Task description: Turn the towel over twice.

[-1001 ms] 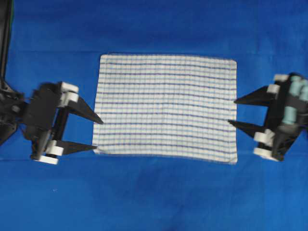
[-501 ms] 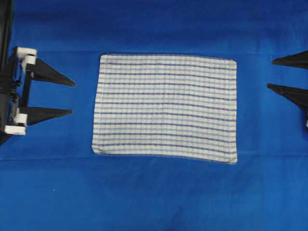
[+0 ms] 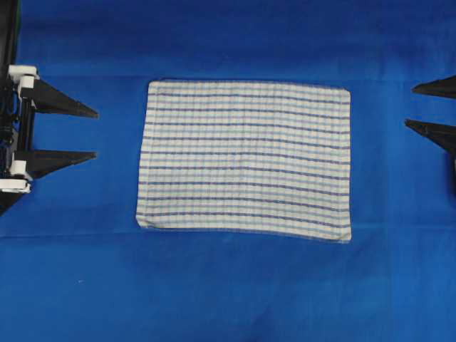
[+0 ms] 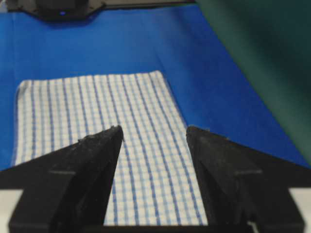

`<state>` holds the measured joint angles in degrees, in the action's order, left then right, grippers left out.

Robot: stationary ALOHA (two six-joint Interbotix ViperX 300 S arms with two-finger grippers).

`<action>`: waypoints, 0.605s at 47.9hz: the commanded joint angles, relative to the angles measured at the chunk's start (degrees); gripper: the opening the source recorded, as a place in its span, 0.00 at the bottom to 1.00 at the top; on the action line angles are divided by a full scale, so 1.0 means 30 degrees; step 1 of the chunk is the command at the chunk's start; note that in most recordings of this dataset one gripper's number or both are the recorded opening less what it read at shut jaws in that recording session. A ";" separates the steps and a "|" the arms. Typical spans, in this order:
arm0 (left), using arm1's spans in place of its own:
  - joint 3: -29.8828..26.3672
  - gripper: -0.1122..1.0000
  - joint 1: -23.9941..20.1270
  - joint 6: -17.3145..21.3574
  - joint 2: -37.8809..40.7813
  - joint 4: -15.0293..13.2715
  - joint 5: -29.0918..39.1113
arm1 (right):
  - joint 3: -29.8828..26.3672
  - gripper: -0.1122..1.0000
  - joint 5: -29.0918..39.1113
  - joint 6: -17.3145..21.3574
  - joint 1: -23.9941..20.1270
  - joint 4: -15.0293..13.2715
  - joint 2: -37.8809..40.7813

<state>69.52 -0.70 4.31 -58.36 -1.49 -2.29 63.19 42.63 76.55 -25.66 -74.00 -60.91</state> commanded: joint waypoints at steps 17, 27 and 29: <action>0.0498 0.70 -0.0088 -0.0117 -0.2813 0.0059 0.1875 | 0.0205 0.63 0.1934 -0.0322 0.0029 0.0352 -0.1289; 0.1699 0.70 -0.0088 -0.0146 -0.5566 0.0029 0.2842 | 0.1875 0.61 0.1992 0.0088 0.0029 0.0439 -0.2725; 0.1934 0.70 -0.0117 -0.0146 -0.5947 0.0059 0.2930 | 0.2285 0.61 0.1963 0.0381 0.0029 0.0381 -0.3018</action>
<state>75.06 -0.79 3.87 -74.79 -1.41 6.24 69.26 48.60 76.90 -25.66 -72.51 -69.26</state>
